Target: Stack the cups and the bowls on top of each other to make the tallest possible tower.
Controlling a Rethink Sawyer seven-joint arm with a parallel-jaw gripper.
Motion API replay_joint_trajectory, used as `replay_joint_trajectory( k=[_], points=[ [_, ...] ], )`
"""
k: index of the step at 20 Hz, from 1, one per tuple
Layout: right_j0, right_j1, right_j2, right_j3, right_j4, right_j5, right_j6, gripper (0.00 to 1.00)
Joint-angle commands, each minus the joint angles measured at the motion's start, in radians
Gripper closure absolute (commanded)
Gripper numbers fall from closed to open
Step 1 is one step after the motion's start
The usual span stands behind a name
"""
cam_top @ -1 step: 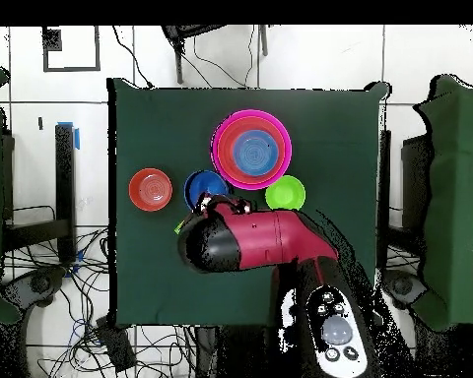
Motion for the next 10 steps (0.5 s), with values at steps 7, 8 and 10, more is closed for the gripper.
replay_joint_trajectory(
  k=[7,8,10],
  points=[
    [-0.181,-0.046,0.234,0.051,-0.136,0.151,-0.391,1.00],
    [-0.206,-0.035,0.255,0.044,-0.148,0.148,-0.403,1.00],
    [-0.248,-0.009,0.299,0.027,-0.174,0.149,-0.436,1.00]
  ],
)
